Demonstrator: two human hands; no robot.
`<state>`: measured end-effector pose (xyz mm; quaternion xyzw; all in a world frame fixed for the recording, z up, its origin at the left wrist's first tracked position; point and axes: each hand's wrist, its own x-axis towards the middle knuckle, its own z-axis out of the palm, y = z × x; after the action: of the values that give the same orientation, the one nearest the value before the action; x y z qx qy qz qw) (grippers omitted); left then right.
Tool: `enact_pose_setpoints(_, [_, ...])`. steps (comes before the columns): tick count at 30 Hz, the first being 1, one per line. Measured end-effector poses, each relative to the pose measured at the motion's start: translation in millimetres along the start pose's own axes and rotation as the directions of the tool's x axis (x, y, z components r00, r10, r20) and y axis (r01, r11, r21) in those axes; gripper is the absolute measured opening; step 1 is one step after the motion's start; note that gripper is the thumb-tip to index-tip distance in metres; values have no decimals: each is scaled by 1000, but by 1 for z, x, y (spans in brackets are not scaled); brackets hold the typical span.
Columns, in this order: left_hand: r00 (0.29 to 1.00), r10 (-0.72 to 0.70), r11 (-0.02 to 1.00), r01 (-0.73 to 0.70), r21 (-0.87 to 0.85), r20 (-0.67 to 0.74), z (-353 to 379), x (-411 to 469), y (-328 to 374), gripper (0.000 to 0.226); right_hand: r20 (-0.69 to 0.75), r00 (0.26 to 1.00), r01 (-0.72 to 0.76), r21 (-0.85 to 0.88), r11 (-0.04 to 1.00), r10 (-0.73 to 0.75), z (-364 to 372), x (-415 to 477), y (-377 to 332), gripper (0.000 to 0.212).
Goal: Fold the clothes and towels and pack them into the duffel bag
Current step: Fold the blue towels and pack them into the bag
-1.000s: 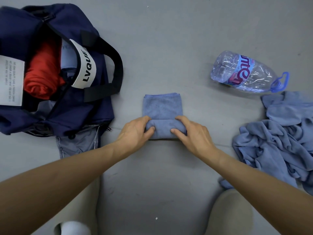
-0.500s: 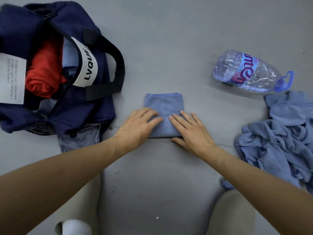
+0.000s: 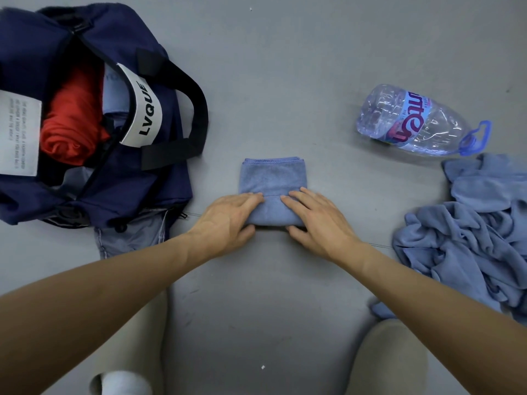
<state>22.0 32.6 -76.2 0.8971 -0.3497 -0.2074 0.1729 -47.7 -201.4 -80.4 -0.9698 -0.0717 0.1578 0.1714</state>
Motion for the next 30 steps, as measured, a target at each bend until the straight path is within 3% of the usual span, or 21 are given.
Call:
enact_pose_setpoints(5, [994, -111, 988, 111, -108, 7, -13, 2, 5, 34, 38, 997, -74, 85, 994, 71, -19, 3, -3, 56])
enact_pose_setpoints(10, [974, -224, 953, 227, -200, 38, -15, -1, 4, 35, 88, 989, -133, 163, 978, 120, -31, 4, -6, 54])
enact_pose_setpoints(15, [931, -357, 864, 360, -351, 75, -12, 3, -1, 19, 51, 984, -180, 208, 962, 173, -30, 5, -9, 51])
enact_pose_setpoints(22, [905, -425, 848, 386, -363, -32, -7, 4, 4, 23, -72, 979, -183, 96, 978, 190, -18, 16, -13, 53])
enact_pose_setpoints(28, [885, -454, 879, 428, -212, -98, -8, 2, 1, 45, 58, 979, -187, -99, 977, 193, -16, 35, -12, 56])
enact_pose_setpoints(30, [841, -537, 831, 514, -212, -66, -11, 3, -7, 55, 6, 987, -160, -107, 981, 161, -16, 36, -12, 49])
